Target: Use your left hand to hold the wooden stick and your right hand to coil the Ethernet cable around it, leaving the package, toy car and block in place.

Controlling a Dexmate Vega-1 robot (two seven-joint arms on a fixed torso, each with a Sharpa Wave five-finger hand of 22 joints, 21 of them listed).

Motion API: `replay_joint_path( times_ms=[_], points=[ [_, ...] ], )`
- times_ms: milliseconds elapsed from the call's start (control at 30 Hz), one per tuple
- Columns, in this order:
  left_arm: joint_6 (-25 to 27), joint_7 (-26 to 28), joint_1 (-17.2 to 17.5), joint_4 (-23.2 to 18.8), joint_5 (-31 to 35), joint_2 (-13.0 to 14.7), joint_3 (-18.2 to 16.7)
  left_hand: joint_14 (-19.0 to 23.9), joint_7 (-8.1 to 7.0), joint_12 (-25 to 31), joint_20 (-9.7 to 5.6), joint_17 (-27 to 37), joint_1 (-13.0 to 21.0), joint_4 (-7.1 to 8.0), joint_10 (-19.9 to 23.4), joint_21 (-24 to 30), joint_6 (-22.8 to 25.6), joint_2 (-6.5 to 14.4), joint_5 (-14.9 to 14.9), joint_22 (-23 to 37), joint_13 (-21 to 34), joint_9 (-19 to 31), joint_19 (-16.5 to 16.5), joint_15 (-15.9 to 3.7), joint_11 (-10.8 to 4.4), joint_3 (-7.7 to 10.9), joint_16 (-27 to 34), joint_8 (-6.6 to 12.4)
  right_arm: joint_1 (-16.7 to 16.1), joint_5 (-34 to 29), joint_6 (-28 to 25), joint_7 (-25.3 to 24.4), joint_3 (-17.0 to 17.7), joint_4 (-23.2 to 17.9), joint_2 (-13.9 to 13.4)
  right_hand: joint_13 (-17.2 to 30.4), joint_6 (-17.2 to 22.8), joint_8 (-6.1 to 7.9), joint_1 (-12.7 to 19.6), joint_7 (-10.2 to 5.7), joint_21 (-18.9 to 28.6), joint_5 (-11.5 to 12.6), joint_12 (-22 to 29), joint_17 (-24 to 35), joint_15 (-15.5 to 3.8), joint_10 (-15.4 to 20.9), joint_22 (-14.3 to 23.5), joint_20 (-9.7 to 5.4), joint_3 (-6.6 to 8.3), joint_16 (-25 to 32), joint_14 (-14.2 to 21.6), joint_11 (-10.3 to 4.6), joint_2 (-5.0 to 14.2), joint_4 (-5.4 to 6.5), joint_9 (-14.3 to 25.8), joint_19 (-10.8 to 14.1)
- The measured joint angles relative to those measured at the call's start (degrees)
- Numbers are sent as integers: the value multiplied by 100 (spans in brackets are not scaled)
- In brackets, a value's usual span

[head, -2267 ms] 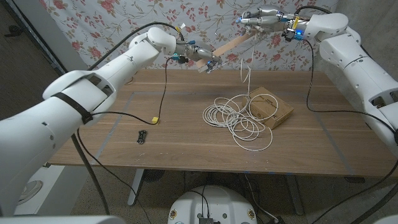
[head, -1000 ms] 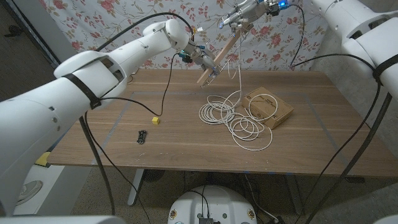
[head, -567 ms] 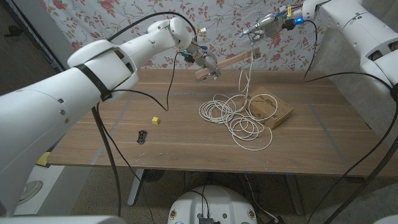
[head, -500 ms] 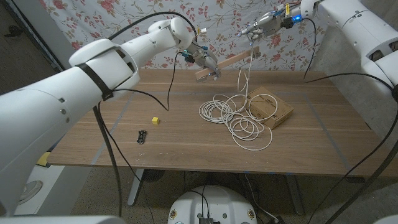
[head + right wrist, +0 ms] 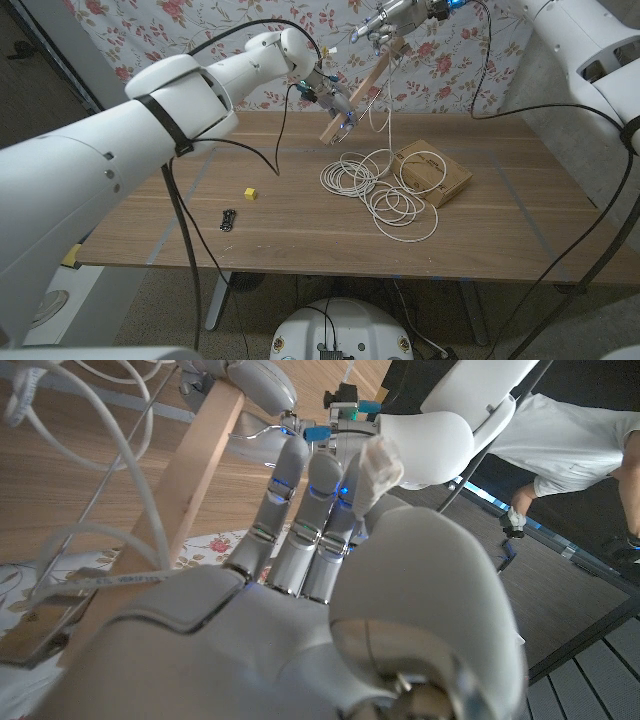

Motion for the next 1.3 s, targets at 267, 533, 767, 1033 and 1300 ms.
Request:
replay_joint_path(
  times_ms=[267,533,767,1033,1300],
  points=[
    [-10,170,-23,216,-14,-126,90,2,11,-21,0,0,53,15,-72,0,11,-9,-45,0,0,-17,0,0,52,15,-79,-1,353,408,339,303,321,1030,625,-312,-1183,-386,-1904,28,194,-94,-356,-93,517,-635,-1,437,-603,285,-481,737,-98,464,-557,-290],
    [65,456,-34,336,-58,-177,207,512,0,76,0,2923,66,-2,158,-1,-124,7,-67,-1,3496,-17,0,-519,-136,29,1787,-81,532,732,620,162,699,2234,1102,-1660,-3734,-426,-3746,-515,-716,-47,-2001,-2446,1332,-2712,-124,887,-1515,-1288,-1547,1297,-553,488,-1475,-599],
    [153,729,-50,390,-104,-204,336,518,-1,69,23,6800,66,-2,159,-1,-84,7,-67,-1,6945,-43,-23,-588,-160,29,1828,-64,549,855,725,-146,947,2830,1307,-2317,-4111,-268,-4114,-266,-1336,-44,-3053,-3536,1689,-3789,-112,992,-1705,-2460,-2886,1387,-644,389,-1555,-913],
    [318,1260,-66,424,-174,-221,468,518,-1,69,51,6860,66,-2,158,-23,-85,7,-68,-1,6968,-26,-52,-588,-158,29,1828,-65,454,958,847,-436,1322,3233,1469,-2488,-3929,-226,-4141,-133,-1500,-44,-3200,-3812,1710,-3817,-112,969,-1681,-2795,-3166,1378,-625,346,-1555,-1121],
    [271,1493,-69,435,-297,-175,489,508,-1,69,71,6859,65,-2,135,-23,-85,6,-84,-1,6968,-5,-72,-596,-135,28,1828,-21,313,1013,1233,-484,1507,3295,1500,-2602,-3681,-153,-4108,-24,-1689,-44,-3274,-3975,1654,-3769,-113,926,-1626,-3054,-3438,1330,-562,291,-1554,-1402]
  ],
)
